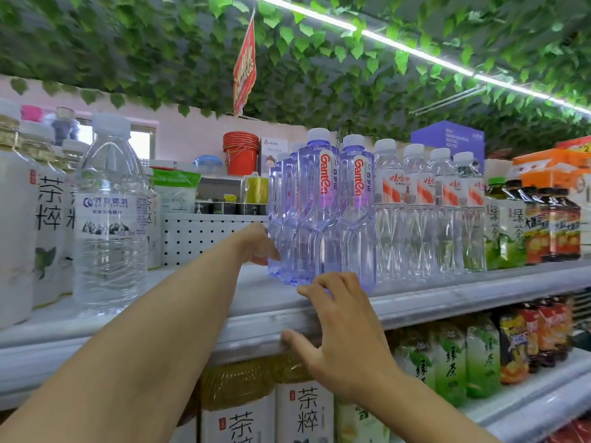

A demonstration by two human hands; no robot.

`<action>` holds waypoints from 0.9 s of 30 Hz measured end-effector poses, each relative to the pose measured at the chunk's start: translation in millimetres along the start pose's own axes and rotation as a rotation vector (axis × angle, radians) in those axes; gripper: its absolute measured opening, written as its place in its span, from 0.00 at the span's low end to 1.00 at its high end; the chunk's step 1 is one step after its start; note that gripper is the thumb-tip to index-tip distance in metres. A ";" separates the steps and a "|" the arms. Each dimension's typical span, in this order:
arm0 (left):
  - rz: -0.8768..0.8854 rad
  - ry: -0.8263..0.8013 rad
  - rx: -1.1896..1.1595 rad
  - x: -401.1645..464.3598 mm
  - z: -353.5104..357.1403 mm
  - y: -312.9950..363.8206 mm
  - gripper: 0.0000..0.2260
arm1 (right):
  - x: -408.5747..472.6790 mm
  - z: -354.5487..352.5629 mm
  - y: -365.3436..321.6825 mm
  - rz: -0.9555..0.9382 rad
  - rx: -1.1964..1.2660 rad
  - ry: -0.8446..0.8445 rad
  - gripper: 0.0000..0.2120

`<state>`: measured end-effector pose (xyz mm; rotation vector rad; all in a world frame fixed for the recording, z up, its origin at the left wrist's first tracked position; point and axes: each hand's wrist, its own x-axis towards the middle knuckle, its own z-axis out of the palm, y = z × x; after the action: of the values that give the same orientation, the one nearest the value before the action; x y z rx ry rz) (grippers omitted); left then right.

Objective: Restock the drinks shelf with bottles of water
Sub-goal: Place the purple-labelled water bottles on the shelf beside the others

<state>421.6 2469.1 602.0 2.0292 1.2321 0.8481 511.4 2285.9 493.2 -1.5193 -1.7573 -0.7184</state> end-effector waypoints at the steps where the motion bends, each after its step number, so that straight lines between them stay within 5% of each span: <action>1: -0.006 -0.011 -0.002 -2.1 -0.7 0.5 0.16 | 0.0 -0.2 -0.4 0.003 0.000 -0.008 0.29; 8: -0.038 0.038 0.145 -31.0 -13.3 6.2 0.23 | -5.4 -5.1 -5.8 0.023 -0.021 -0.078 0.28; 13: 0.074 0.111 -0.006 -75.1 -15.4 10.2 0.26 | -13.7 -8.6 -12.9 0.061 0.022 -0.090 0.30; 18: 0.268 0.179 -0.135 -138.2 5.5 5.2 0.19 | -39.4 -14.4 -16.9 0.128 0.074 -0.043 0.32; 27: 0.439 -0.009 -0.070 -221.3 92.8 -38.5 0.11 | -130.3 -15.1 8.3 0.254 0.011 -0.164 0.32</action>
<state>393.5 2266.8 470.3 2.2781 0.7452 1.0621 531.2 2197.0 398.4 -1.7963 -1.6393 -0.4671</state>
